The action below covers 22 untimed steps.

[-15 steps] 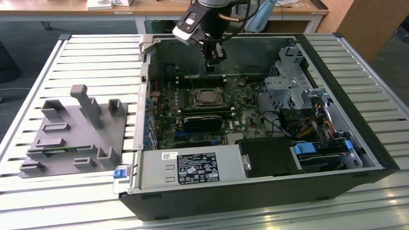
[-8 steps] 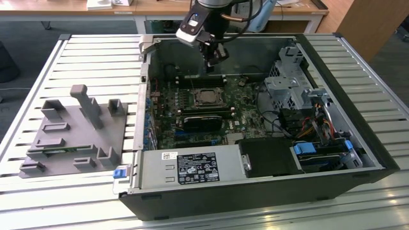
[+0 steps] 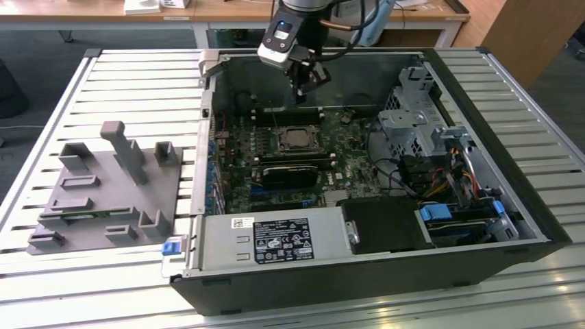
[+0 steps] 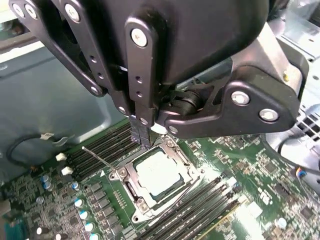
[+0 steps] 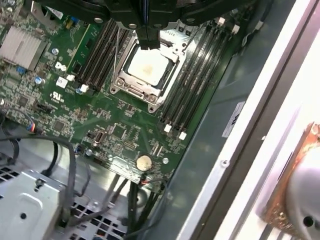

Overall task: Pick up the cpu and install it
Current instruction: 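Install the first cpu locking lever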

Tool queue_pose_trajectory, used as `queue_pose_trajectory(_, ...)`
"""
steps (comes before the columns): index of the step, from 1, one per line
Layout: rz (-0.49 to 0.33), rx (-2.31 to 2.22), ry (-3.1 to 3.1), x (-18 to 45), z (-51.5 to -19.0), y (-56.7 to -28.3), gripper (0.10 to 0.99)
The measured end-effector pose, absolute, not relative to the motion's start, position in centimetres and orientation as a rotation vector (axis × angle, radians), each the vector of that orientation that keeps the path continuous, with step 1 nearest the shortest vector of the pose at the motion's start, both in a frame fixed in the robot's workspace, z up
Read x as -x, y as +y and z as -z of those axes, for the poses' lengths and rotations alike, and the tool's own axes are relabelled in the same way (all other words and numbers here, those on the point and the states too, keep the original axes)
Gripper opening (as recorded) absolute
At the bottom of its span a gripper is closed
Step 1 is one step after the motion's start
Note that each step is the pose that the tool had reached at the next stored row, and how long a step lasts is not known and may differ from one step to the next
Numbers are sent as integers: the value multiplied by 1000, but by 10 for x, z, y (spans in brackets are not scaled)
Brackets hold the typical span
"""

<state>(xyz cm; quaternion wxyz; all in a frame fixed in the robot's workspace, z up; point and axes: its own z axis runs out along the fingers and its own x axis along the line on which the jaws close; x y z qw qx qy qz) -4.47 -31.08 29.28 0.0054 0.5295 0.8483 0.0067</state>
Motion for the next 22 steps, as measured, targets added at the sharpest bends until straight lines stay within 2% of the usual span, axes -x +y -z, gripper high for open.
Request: queue_pose_trajectory(22,-23,-1267,2865,45,-293,-311,106)
